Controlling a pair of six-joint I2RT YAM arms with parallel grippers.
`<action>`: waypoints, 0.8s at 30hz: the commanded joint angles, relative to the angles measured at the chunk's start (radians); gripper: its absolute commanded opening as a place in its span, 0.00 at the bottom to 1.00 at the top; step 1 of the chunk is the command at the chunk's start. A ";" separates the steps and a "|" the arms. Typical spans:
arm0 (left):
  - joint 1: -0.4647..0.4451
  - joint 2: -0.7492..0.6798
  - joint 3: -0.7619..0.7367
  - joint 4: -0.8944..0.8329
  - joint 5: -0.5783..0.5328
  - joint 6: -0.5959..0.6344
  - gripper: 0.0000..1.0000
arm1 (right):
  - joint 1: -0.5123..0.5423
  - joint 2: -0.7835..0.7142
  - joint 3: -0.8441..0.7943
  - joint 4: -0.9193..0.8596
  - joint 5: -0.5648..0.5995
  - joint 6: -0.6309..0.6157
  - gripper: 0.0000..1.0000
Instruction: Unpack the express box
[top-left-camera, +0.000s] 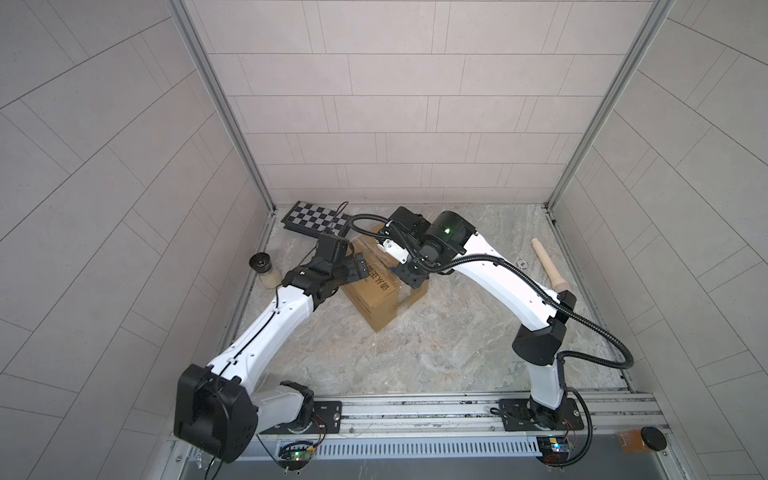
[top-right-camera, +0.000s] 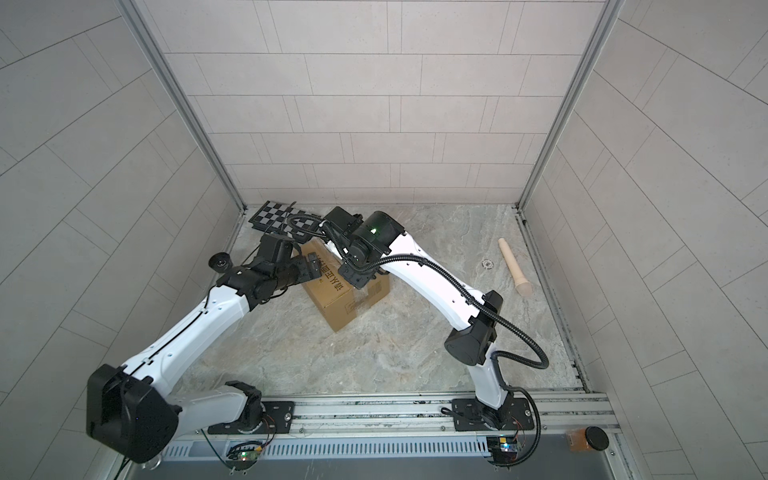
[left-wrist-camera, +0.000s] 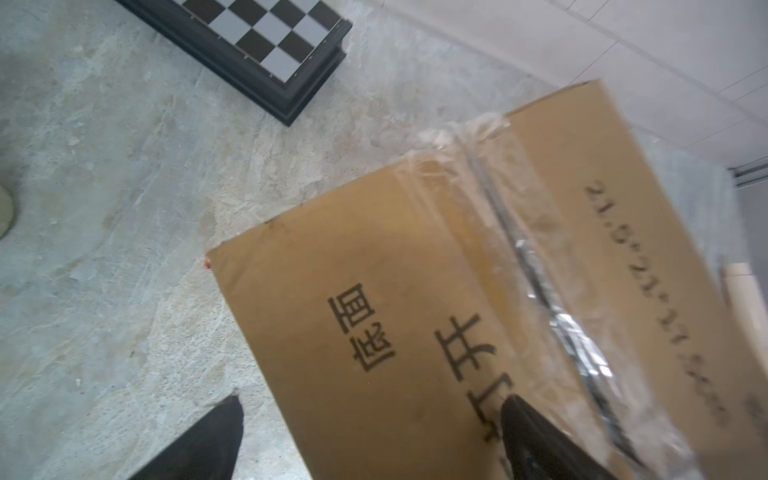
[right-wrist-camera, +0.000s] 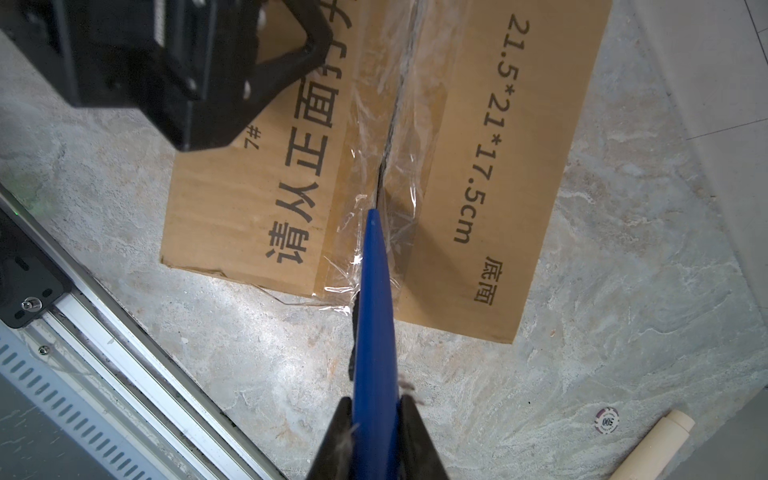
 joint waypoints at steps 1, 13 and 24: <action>0.004 0.034 -0.008 -0.116 -0.097 0.010 1.00 | 0.009 -0.037 -0.018 -0.083 0.001 -0.021 0.00; 0.004 0.049 -0.072 -0.089 -0.121 -0.029 0.99 | 0.010 -0.139 -0.073 -0.160 0.061 0.015 0.00; 0.004 0.057 -0.079 -0.074 -0.110 -0.035 1.00 | 0.010 -0.139 -0.080 -0.134 0.032 0.015 0.00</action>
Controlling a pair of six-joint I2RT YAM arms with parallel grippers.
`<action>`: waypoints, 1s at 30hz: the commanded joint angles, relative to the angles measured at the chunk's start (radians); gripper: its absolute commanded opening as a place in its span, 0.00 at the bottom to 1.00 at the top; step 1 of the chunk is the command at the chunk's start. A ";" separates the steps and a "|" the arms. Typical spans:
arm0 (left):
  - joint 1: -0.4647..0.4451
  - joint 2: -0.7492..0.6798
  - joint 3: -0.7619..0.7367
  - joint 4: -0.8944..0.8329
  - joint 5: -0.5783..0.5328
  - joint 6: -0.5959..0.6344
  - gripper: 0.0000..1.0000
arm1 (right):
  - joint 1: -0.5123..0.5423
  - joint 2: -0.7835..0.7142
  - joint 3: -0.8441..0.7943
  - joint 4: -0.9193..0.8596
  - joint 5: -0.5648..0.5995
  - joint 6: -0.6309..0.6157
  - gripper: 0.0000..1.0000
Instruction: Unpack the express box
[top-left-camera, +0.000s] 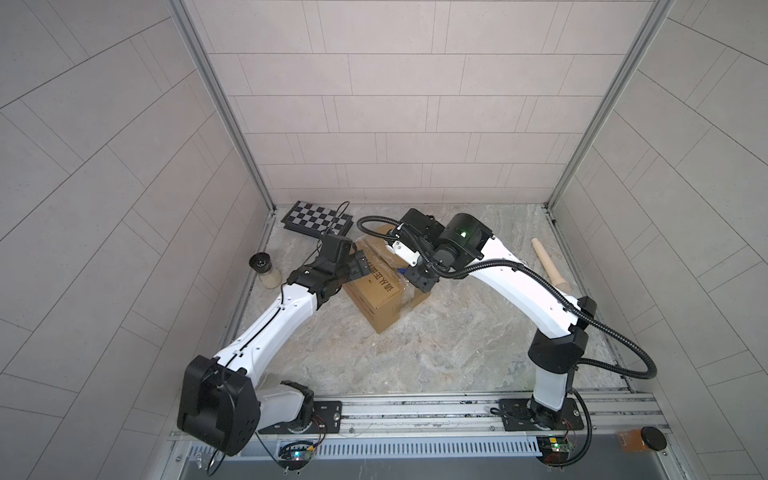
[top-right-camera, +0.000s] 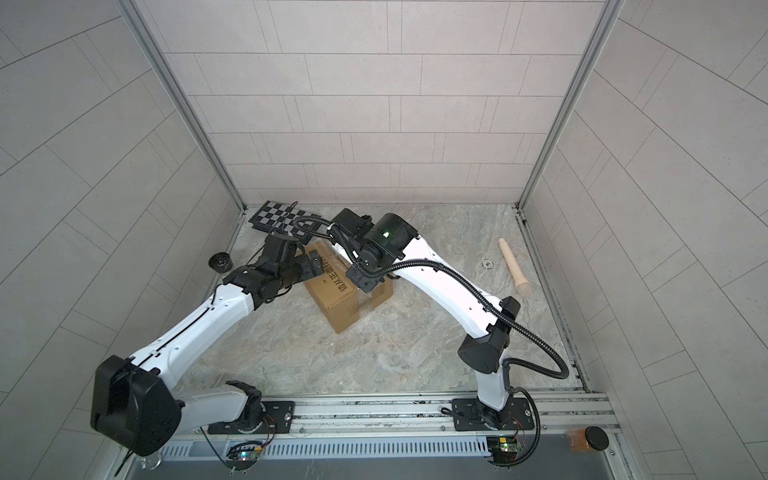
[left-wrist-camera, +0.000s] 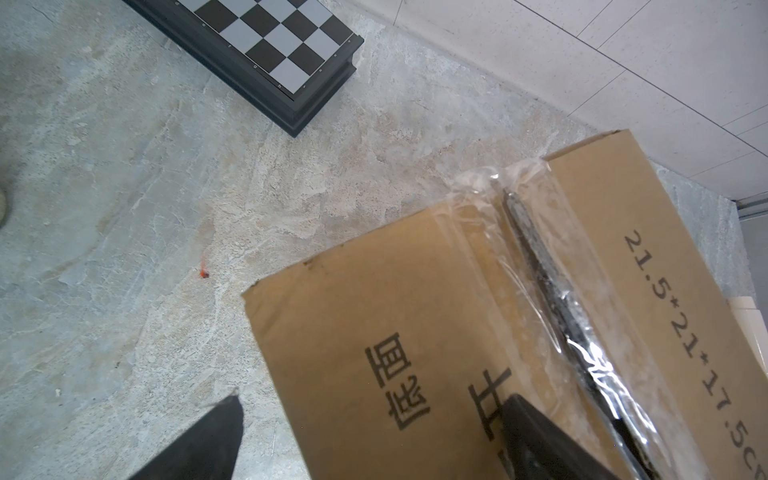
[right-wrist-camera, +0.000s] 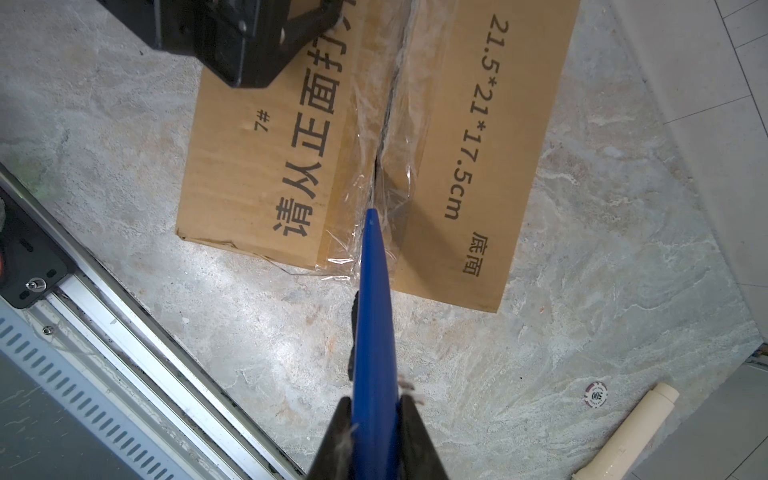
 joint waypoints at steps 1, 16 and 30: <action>0.011 0.045 -0.056 -0.141 -0.073 0.012 0.99 | 0.005 -0.025 -0.001 -0.104 0.004 -0.009 0.00; 0.010 0.040 -0.090 -0.107 -0.058 -0.018 1.00 | 0.010 0.131 0.114 -0.120 -0.063 0.047 0.00; 0.010 0.068 -0.122 -0.114 -0.103 -0.037 0.99 | 0.010 -0.090 -0.051 -0.162 0.000 0.023 0.00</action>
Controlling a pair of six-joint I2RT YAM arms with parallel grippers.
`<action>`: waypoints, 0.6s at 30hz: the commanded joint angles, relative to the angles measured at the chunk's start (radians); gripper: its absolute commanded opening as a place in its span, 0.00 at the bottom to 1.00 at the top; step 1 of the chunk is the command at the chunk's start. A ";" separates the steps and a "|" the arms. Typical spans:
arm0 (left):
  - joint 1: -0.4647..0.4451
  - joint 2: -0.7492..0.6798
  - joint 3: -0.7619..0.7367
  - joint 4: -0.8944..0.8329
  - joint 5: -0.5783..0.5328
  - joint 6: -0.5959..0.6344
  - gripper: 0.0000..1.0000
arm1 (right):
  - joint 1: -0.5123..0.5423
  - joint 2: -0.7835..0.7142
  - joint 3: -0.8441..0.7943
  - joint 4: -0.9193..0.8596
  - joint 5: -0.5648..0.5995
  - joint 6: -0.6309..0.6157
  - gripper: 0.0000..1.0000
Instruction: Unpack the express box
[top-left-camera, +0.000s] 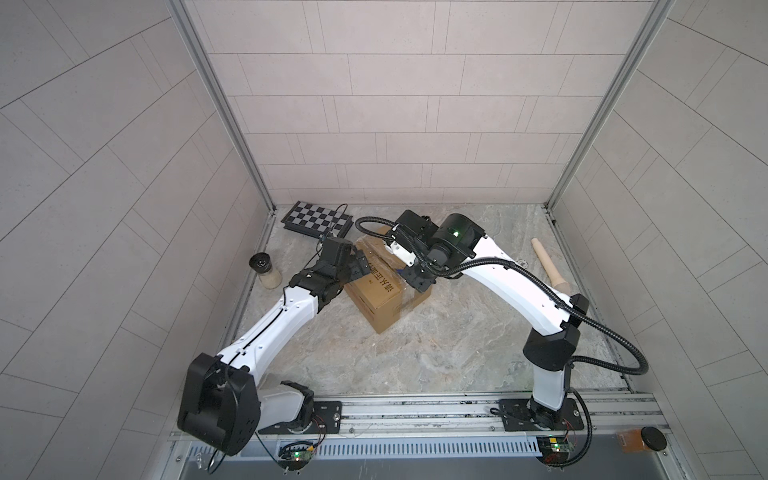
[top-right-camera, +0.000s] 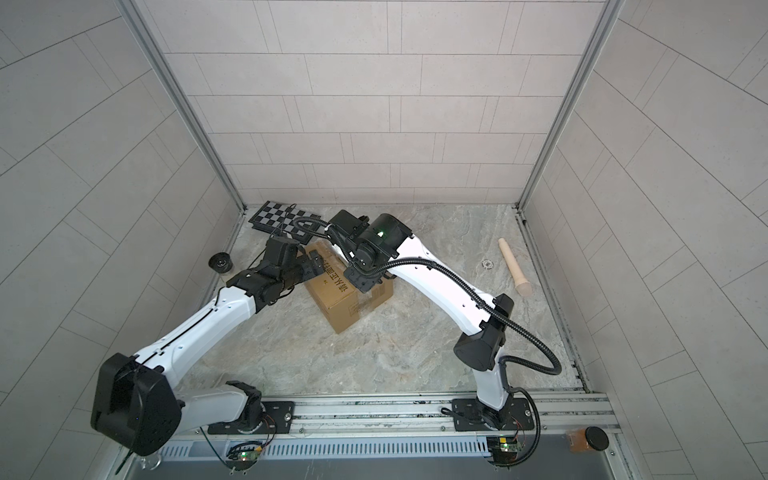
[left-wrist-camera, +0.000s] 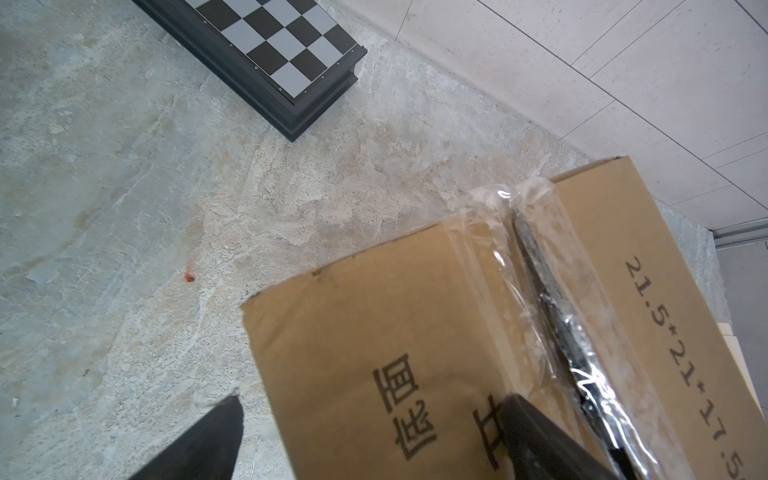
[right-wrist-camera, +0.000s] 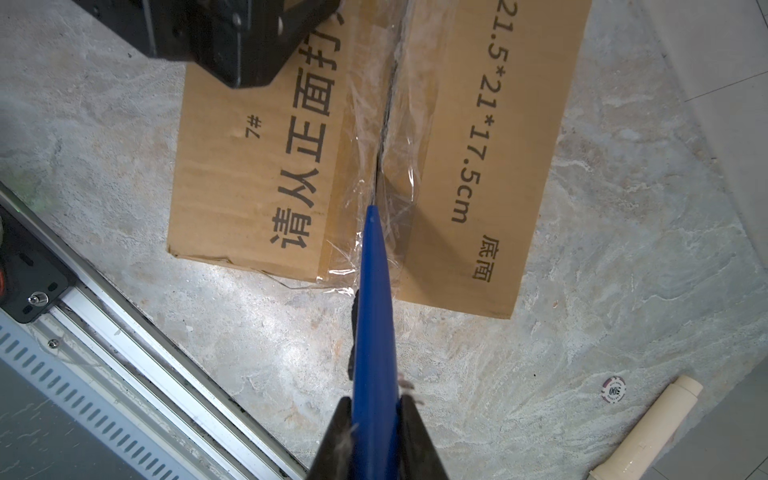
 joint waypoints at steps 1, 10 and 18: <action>0.011 0.065 -0.070 -0.192 -0.093 0.016 0.99 | 0.010 -0.104 -0.029 -0.172 0.003 -0.016 0.00; 0.011 0.057 -0.069 -0.186 -0.084 0.011 0.99 | 0.011 -0.051 0.001 -0.146 -0.067 -0.014 0.00; 0.011 0.044 -0.062 -0.181 -0.072 0.006 0.99 | 0.011 0.081 0.095 -0.161 -0.105 -0.017 0.00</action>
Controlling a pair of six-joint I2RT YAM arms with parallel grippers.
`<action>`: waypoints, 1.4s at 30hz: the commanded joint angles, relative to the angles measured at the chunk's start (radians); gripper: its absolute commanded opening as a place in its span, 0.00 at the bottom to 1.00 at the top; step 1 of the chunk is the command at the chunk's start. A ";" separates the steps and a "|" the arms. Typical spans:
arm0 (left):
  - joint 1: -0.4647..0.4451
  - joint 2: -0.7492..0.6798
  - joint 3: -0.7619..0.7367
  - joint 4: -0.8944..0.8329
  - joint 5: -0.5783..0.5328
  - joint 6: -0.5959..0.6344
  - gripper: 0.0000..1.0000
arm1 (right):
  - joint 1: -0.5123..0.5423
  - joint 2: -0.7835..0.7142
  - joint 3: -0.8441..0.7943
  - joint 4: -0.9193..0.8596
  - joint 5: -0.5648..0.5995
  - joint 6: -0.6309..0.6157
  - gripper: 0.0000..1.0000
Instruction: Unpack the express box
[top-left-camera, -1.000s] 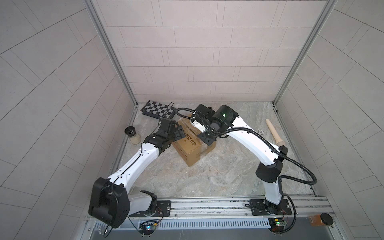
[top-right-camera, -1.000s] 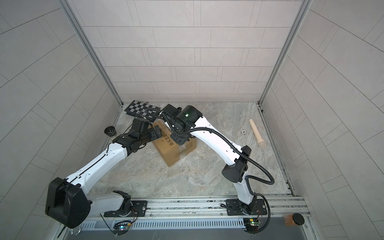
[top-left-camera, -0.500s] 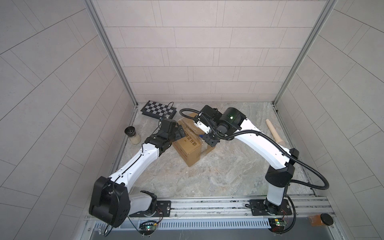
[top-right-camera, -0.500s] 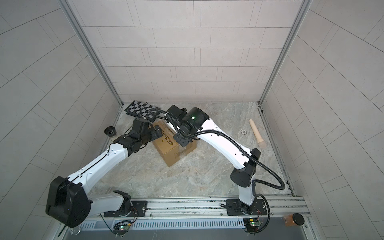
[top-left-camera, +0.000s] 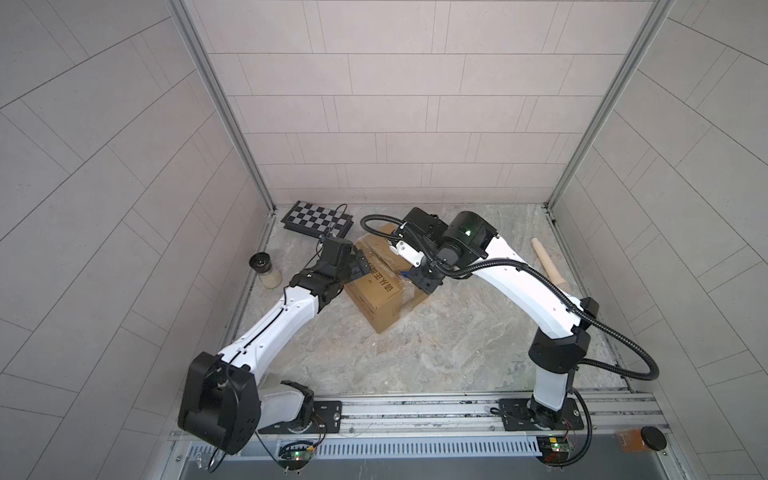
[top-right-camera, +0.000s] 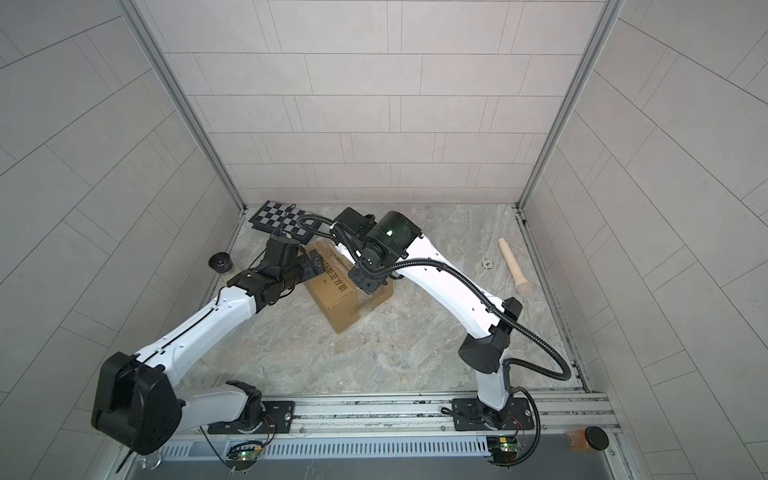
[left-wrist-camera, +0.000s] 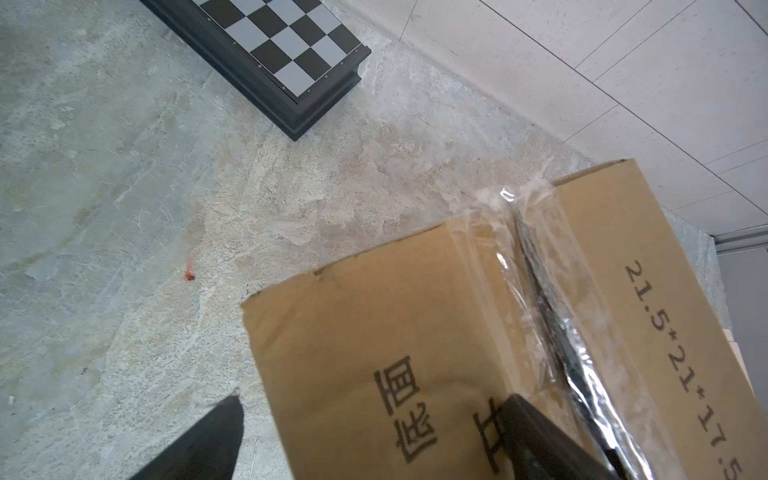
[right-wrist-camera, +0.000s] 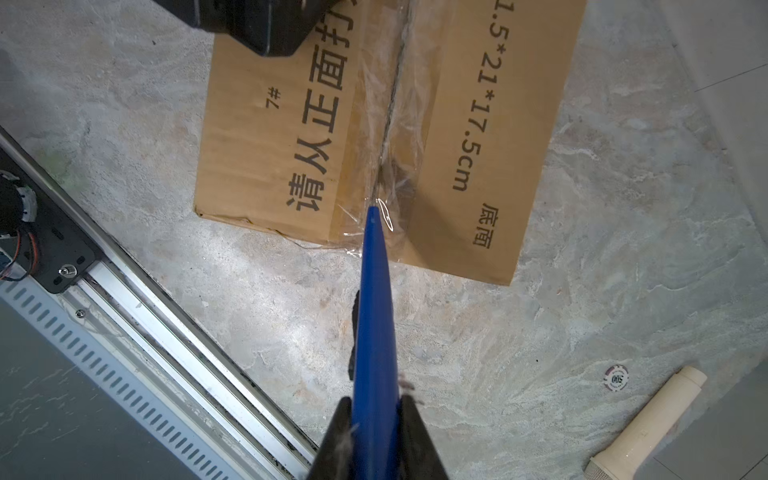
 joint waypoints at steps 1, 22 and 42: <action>0.011 0.041 -0.057 -0.183 -0.065 0.014 0.99 | 0.010 0.070 0.020 -0.086 -0.072 -0.012 0.00; 0.013 0.055 -0.075 -0.178 -0.086 0.007 0.99 | 0.011 -0.095 -0.105 -0.127 0.004 -0.010 0.00; 0.012 0.045 -0.066 -0.177 -0.082 0.000 0.99 | 0.015 0.048 -0.050 -0.067 -0.100 0.003 0.00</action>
